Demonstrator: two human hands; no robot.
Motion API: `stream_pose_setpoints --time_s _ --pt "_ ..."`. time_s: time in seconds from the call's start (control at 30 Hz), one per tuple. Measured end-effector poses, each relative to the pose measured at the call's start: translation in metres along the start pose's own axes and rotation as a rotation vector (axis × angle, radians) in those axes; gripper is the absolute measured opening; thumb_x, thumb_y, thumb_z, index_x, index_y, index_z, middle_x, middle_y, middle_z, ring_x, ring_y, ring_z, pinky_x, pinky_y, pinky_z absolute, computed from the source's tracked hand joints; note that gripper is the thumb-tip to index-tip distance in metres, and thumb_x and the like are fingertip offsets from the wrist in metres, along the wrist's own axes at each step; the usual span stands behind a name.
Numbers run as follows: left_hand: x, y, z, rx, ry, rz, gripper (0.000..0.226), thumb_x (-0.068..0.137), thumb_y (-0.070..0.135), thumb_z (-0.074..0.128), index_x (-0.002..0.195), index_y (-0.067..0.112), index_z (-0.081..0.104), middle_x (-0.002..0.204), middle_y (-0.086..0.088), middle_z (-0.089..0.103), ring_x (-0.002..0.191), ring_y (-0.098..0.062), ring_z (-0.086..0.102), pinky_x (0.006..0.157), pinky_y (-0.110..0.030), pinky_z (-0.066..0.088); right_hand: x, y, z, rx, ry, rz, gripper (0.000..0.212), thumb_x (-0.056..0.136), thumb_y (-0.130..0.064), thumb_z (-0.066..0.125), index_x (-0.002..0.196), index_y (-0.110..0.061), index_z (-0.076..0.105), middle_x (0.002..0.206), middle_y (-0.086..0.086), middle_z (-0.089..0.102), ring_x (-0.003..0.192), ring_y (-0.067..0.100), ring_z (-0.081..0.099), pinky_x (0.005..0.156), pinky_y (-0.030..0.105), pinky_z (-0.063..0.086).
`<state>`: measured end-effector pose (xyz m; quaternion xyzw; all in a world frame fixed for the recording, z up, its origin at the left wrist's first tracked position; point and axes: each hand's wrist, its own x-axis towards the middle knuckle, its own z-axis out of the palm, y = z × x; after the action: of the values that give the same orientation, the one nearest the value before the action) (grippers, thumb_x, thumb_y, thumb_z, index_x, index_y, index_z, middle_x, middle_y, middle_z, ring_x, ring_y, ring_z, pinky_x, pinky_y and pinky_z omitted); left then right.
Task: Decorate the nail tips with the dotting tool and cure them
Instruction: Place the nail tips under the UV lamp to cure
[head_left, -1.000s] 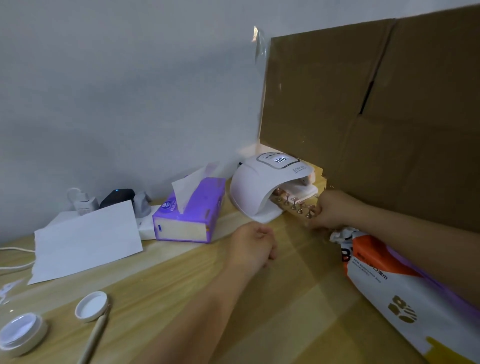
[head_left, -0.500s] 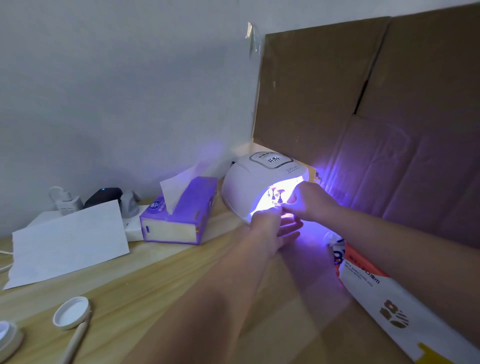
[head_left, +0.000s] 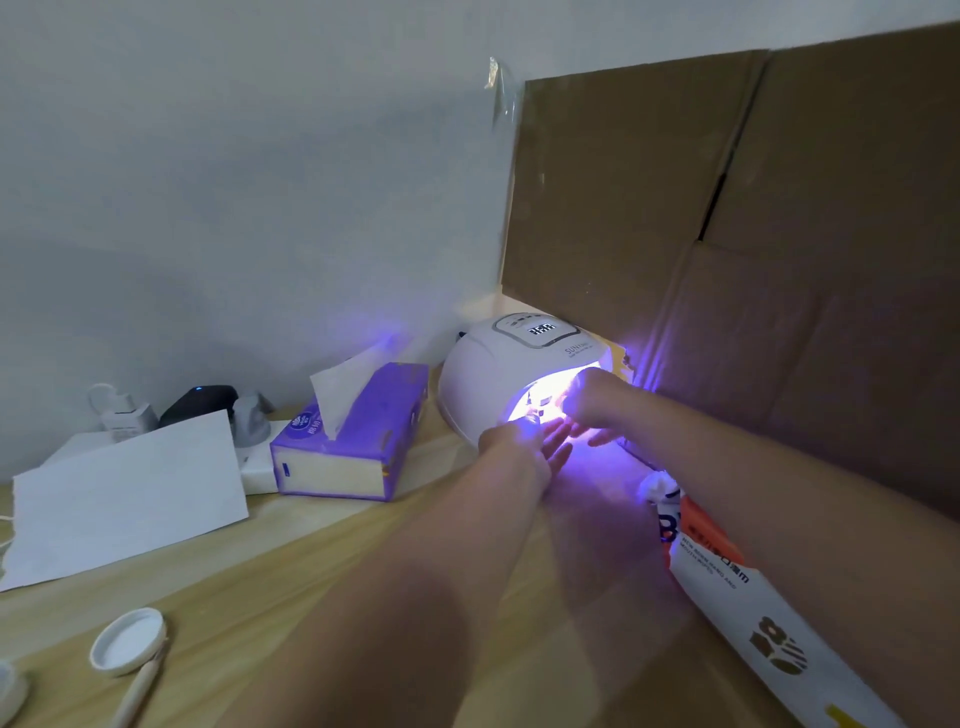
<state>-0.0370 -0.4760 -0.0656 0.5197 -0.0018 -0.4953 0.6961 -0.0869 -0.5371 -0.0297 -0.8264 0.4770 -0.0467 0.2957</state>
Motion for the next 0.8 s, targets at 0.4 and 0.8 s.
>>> stream_pose_setpoints --time_s 0.4,0.8 --pt "0.010 0.003 0.002 0.077 0.080 -0.069 0.041 0.098 0.006 0.027 0.066 0.006 0.054 0.030 -0.003 0.050 0.022 -0.010 0.034 0.027 -0.009 0.031 0.031 0.001 0.020 -0.020 0.241 0.061 0.037 0.087 -0.007 0.053 0.056 -0.010 0.034 0.064 0.003 0.048 0.060 0.020 0.047 0.037 0.016 0.029" --pt "0.012 -0.001 -0.002 0.132 0.111 -0.020 0.036 0.092 -0.001 0.032 0.060 -0.001 0.048 0.051 -0.011 0.044 0.016 -0.013 0.026 0.029 -0.007 0.028 -0.007 -0.006 0.009 -0.105 -0.029 0.217 0.031 0.085 -0.017 0.053 0.056 -0.011 0.043 0.060 0.002 0.048 0.067 0.018 0.054 0.052 0.020 0.035"
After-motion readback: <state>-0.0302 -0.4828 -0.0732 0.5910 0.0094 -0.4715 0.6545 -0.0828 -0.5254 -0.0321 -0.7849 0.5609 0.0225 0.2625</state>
